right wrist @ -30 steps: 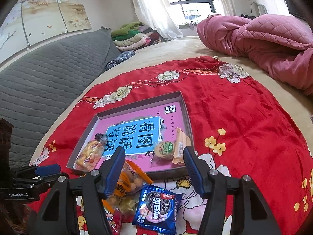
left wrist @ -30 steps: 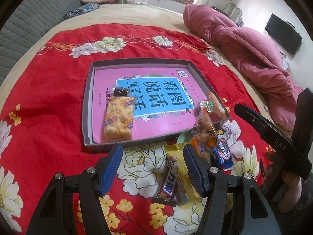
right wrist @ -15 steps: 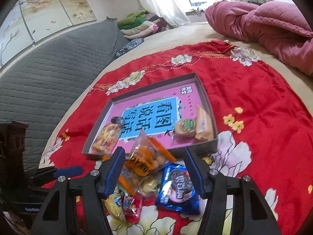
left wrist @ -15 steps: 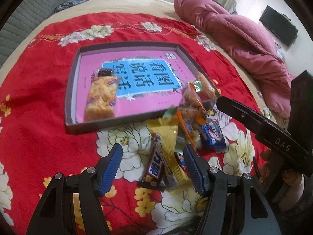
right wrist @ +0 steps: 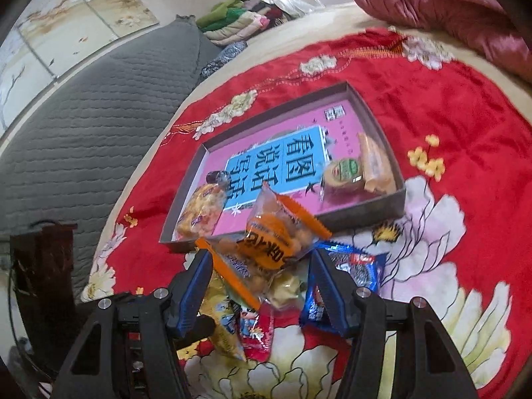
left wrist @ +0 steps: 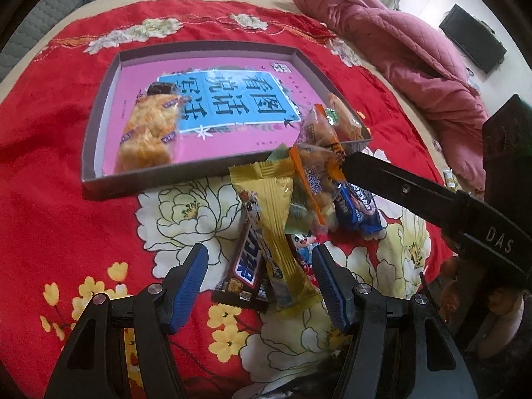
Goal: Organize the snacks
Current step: 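Move both grippers back from the tray to the snack pile on the bedspread, then grasp the gold-wrapped bar with the left gripper while the right gripper grasps the orange-labelled bag, then carry the gold-wrapped bar over the tray with the left gripper while the right gripper carries the orange bag there, then lower and release the gold-wrapped bar with the left gripper while the right gripper releases the orange bag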
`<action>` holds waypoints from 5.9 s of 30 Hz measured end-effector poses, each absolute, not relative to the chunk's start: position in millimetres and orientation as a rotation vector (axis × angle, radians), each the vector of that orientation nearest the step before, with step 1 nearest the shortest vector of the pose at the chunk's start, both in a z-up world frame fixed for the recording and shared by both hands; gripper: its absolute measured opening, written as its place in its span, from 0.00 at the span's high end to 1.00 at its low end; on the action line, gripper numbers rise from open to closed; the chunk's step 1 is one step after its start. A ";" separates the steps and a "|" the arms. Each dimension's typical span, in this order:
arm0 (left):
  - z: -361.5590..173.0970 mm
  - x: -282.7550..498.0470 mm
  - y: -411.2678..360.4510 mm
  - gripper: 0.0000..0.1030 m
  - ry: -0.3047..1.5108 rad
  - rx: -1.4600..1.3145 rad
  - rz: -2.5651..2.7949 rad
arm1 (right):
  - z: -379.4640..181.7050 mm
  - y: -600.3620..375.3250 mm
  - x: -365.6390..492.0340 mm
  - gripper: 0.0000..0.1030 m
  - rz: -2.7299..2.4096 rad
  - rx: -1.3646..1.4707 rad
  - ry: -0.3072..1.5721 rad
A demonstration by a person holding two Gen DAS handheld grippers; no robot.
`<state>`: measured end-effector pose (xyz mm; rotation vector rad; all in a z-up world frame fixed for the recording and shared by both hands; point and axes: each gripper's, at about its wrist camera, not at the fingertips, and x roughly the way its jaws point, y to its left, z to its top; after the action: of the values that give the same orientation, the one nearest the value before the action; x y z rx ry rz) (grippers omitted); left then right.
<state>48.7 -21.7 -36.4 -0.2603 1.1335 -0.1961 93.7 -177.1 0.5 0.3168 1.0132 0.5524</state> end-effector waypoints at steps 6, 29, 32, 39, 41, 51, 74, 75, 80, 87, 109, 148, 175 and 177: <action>-38.6 48.6 -22.5 0.35 1.135 -0.265 -0.200 | -12.7 -180.6 99.7 0.41 0.547 0.405 1.087; -47.5 55.0 -31.9 0.36 1.124 -0.270 -0.222 | -41.4 -177.8 132.1 0.40 0.456 0.676 1.219; -48.7 55.9 -32.1 0.49 1.127 -0.279 -0.227 | -38.6 -170.6 131.5 0.42 0.457 0.610 1.209; -51.9 59.2 -33.1 0.72 1.129 -0.291 -0.235 | -33.1 -164.7 127.5 0.55 0.492 0.549 1.171; -52.8 60.5 -33.5 0.80 1.129 -0.296 -0.246 | -32.5 -164.0 126.0 0.55 0.503 0.540 1.160; -51.2 59.4 -27.1 0.86 1.116 -0.338 -0.265 | -26.3 -171.9 115.6 0.57 0.555 0.509 1.094; -18.7 56.8 5.6 0.87 1.010 -0.367 -0.175 | 10.8 -160.9 103.5 0.57 0.588 0.281 0.894; -17.8 57.3 7.5 0.87 1.007 -0.370 -0.172 | 11.2 -160.8 103.3 0.57 0.588 0.280 0.892; -12.6 60.9 16.4 0.87 0.983 -0.376 -0.145 | 14.0 -161.8 105.4 0.57 0.583 0.269 0.871; -7.2 68.5 26.1 0.87 0.958 -0.388 -0.117 | 18.0 -162.7 108.3 0.57 0.575 0.260 0.843; 2.4 105.9 35.1 0.87 0.892 -0.382 -0.048 | 24.6 -165.0 124.4 0.57 0.528 0.245 0.782; -30.2 155.4 24.6 0.87 0.946 -0.361 -0.022 | -6.6 -145.1 149.4 0.57 0.489 0.116 0.807; -38.2 154.7 20.7 0.87 0.982 -0.352 -0.034 | -20.6 -138.3 156.1 0.56 0.492 0.071 0.845; -38.4 154.9 20.8 0.87 0.985 -0.351 -0.034 | -20.9 -139.1 155.9 0.56 0.490 0.074 0.846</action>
<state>154.9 20.8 -38.4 -0.3507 0.9846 -0.0341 155.9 -139.1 -20.9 0.0737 0.8462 0.4902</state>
